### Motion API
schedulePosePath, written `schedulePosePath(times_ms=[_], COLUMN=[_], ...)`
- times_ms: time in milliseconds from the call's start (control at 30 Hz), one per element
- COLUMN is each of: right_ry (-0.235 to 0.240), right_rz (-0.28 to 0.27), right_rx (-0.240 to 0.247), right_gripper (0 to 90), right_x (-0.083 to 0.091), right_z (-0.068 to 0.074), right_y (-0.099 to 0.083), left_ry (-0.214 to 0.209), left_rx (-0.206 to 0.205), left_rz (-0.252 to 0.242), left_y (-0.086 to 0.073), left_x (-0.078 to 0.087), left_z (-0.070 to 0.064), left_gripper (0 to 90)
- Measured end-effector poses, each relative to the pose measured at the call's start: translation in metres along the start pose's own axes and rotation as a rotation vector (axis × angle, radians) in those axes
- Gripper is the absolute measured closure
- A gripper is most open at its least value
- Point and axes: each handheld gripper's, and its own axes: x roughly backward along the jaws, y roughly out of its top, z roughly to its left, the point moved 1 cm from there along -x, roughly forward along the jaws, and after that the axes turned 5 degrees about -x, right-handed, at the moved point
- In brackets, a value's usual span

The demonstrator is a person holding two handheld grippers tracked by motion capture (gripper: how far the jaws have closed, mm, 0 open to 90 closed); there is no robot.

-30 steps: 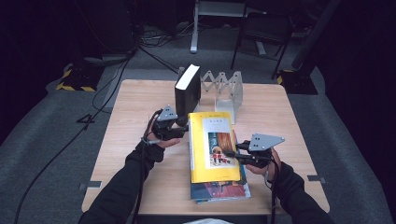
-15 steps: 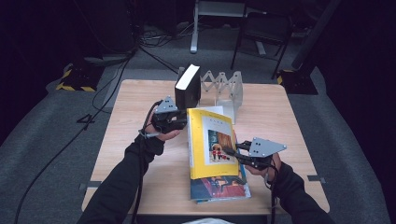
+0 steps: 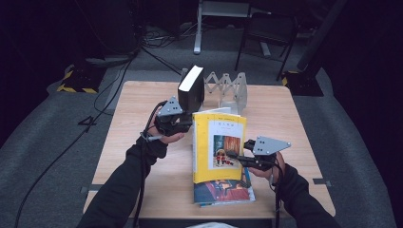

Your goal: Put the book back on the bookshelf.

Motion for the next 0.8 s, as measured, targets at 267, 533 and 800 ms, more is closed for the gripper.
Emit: schedulePosePath(times_ms=[267, 533, 800], right_ry=[0.008, -0.029, -0.055], right_rz=[-0.020, -0.041, -0.049], right_rx=[0.020, 0.076, 0.070], right_gripper=[80.9, 84.5, 84.3], right_x=[0.001, 0.007, 0.008], right_z=[0.003, 0.019, 0.020], right_y=[0.006, 0.006, 0.003], left_ry=[0.006, 0.048, 0.053], left_rx=[-0.014, -0.058, -0.051], left_rz=[-0.008, 0.027, 0.108], left_y=[0.001, -0.009, -0.040], left_x=[0.008, 0.017, 0.025], left_z=[-0.007, -0.020, -0.036], left_gripper=[67.2, 60.0, 48.6])
